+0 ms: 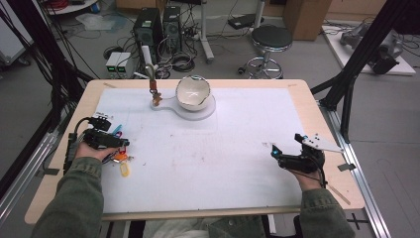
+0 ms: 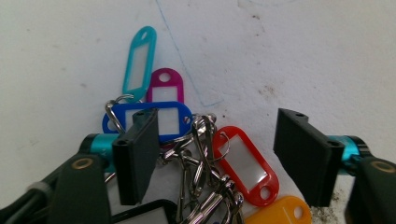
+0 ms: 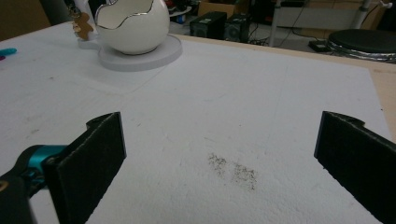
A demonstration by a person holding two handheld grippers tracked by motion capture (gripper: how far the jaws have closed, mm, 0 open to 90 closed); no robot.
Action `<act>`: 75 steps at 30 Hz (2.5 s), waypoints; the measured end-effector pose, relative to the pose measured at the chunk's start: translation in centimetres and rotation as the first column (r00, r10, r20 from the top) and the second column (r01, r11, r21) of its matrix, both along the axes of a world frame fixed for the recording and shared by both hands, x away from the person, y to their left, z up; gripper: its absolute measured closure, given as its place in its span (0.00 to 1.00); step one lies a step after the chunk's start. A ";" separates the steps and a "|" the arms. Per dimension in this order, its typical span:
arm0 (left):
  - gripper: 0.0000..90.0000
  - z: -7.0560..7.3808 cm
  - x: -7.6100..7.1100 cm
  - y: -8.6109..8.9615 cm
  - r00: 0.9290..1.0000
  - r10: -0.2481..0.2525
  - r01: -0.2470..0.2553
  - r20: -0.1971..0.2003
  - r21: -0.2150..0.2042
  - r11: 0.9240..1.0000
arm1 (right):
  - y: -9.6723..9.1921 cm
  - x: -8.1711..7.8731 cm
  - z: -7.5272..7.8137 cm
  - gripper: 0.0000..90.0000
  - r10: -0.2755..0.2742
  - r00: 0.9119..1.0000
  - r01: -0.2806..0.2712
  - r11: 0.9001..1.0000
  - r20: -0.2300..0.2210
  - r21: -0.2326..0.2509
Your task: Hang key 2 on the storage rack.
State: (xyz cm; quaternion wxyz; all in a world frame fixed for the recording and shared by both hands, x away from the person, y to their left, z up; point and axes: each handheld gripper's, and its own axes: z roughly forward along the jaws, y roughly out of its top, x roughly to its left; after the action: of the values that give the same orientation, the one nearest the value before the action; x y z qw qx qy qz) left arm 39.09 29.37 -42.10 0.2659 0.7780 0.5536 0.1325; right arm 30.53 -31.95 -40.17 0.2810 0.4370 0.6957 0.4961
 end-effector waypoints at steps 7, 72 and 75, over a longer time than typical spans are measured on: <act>0.60 0.0 0.1 0.4 0.999 0.037 -0.037 -0.007 0.006 0.999 | 0.0 -0.2 0.0 0.01 -0.018 1.000 0.018 1.000 0.012 0.000; 0.97 9.0 -1.0 1.1 0.946 0.074 -0.057 0.316 -0.063 0.996 | -0.4 -0.6 -0.3 0.01 -0.019 0.999 0.019 1.000 0.025 0.019; 0.97 9.4 -0.7 0.8 0.944 0.081 -0.062 0.321 -0.072 0.996 | -0.4 -0.6 -0.3 0.01 -0.016 1.000 0.016 1.000 0.027 0.019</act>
State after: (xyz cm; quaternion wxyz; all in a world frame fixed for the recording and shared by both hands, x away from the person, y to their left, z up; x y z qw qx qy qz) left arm 38.41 30.18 -32.70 0.3716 0.7167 0.5341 0.2510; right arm 29.95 -32.36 -40.44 0.2903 0.4383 0.6837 0.5061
